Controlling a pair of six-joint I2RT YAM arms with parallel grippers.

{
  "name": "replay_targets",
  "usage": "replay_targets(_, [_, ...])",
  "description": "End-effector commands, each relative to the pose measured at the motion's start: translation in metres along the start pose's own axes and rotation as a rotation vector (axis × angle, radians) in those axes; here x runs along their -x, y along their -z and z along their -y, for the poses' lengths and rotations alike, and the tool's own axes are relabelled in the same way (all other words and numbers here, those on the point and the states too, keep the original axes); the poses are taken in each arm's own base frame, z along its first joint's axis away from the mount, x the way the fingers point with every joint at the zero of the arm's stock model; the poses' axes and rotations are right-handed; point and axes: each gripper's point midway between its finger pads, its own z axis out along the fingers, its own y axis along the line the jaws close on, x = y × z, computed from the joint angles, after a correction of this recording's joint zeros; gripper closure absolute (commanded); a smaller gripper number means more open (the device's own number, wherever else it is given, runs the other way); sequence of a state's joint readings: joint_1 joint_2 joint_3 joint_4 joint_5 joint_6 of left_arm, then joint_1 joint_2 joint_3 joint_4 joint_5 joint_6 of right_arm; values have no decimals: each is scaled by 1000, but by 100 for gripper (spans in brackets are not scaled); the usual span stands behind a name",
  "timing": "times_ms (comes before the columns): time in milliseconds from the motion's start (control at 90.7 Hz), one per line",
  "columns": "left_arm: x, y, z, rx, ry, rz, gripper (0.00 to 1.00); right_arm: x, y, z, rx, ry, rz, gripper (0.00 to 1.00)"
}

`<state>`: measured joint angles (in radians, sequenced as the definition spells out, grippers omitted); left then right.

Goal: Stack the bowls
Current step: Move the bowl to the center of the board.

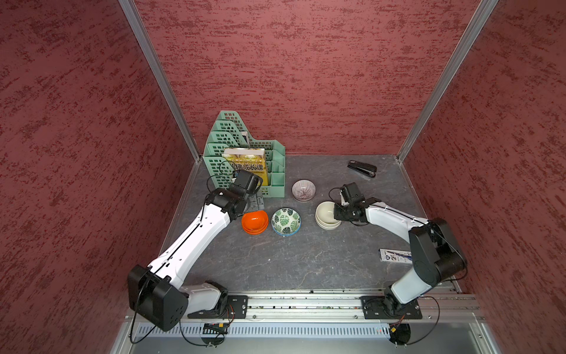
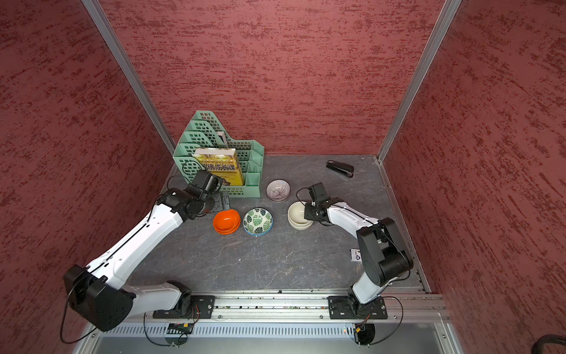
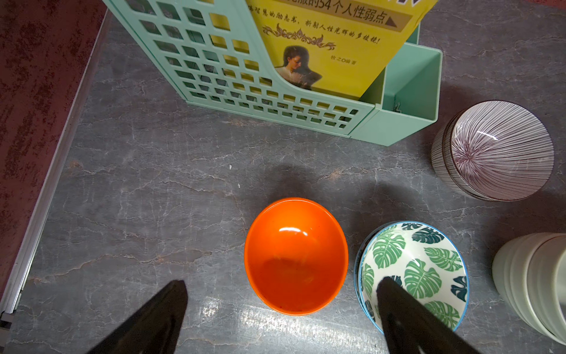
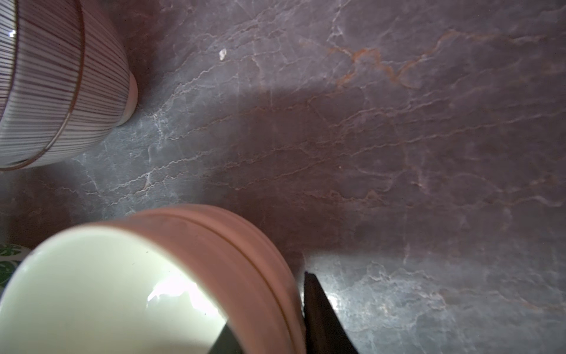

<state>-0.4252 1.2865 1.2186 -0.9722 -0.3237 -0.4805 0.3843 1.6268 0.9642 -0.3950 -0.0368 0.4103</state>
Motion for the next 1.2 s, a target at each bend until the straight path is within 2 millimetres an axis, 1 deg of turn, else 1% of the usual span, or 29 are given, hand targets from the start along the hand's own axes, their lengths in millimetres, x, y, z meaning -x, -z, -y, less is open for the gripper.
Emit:
replay_targets(0, [3, 3, -6, 9, 4, 20, 0, -4, 1, -14, 70, 19, -1, 78])
replay_targets(298, [2, -1, -4, 5, 7, 14, 0, -21, 5, -50, 120, 109, -48, 79])
replay_targets(518, [2, -1, -6, 5, 13, 18, 0, -27, 18, -57, 133, 139, -62, 79])
replay_targets(771, [1, -2, -7, 2, 17, 16, 0, -27, 14, -63, 136, 146, -69, 77])
replay_targets(893, [2, 0, -11, 7, 23, 21, 0, -24, 14, -65, 136, 145, -60, 73])
replay_targets(1036, [1, 1, -13, 6, 29, 23, 0, -19, 20, -65, 128, 145, -37, 63])
replay_targets(1069, [2, 1, -14, 7, 31, 23, 0, -17, 23, -65, 129, 146, -26, 62])
replay_targets(1135, [1, 1, -14, 5, 30, 21, 0, -12, 31, -64, 120, 145, -3, 55])
replay_targets(1190, [1, 2, -14, 5, 30, 21, 0, -5, 42, -63, 107, 149, 29, 50])
